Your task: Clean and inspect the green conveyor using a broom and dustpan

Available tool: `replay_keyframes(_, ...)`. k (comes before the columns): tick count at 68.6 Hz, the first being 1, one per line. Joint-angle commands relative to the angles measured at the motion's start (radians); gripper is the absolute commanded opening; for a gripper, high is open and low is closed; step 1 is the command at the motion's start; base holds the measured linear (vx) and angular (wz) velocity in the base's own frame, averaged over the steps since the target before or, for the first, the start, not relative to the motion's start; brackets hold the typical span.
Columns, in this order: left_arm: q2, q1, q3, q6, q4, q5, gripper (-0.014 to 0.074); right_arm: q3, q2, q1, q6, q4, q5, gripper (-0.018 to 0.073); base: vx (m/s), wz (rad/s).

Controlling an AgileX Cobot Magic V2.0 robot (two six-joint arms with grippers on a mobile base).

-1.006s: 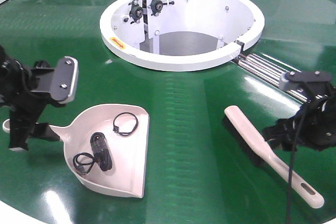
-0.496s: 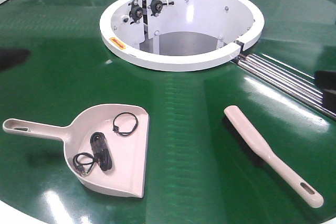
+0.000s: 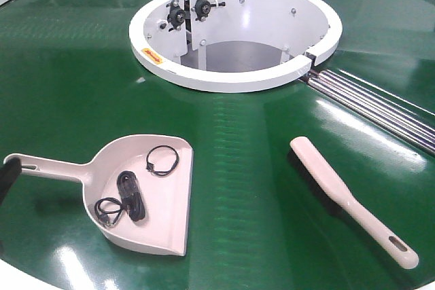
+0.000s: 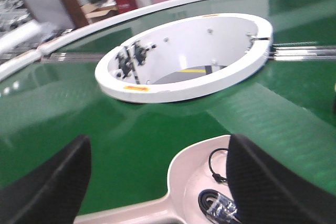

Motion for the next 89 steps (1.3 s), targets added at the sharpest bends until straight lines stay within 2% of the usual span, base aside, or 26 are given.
replay_keyframes(1,-0.041,-0.006,0.058,-0.056,-0.087,-0.193,0.0475,0.03,0.001,0.002,-0.016,0.002,-0.127,0.0424,0.0,0.0)
replay_keyframes(11,-0.063,-0.006,0.075,-0.029,-0.059,-0.181,0.0311,0.058,0.03,0.002,-0.037,-0.001,-0.146,0.0364,0.0,0.0)
replay_keyframes(15,-0.063,-0.006,0.075,-0.022,-0.044,-0.165,0.0189,0.058,0.043,0.002,-0.037,-0.001,-0.14,0.0279,0.0,0.0)
replay_keyframes(20,-0.063,-0.006,0.075,-0.019,-0.016,-0.15,-0.0008,0.058,0.06,0.002,-0.026,0.0,-0.133,0.0094,0.0,0.0)
replay_keyframes(23,-0.063,-0.006,0.075,-0.018,-0.002,-0.153,-0.0009,0.058,0.07,0.002,-0.019,0.005,-0.133,-0.0017,0.0,0.0)
replay_keyframes(34,-0.063,-0.006,0.075,-0.018,-0.003,-0.218,-0.0008,0.058,0.088,0.002,-0.018,0.03,-0.137,-0.001,0.0,0.0)
replay_keyframes(78,-0.064,-0.006,0.094,-0.018,-0.003,-0.237,-0.0008,0.058,0.088,0.002,-0.018,0.03,-0.137,-0.0009,0.0,0.0)
replay_keyframes(84,-0.089,0.0,0.128,-0.066,0.007,-0.232,-0.0008,0.058,0.088,0.002,-0.018,0.03,-0.137,-0.0009,0.0,0.0)
replay_keyframes(89,-0.143,0.024,0.182,-0.195,0.057,-0.245,-0.0008,0.058,0.088,0.002,-0.018,0.03,-0.137,-0.0009,0.0,0.0)
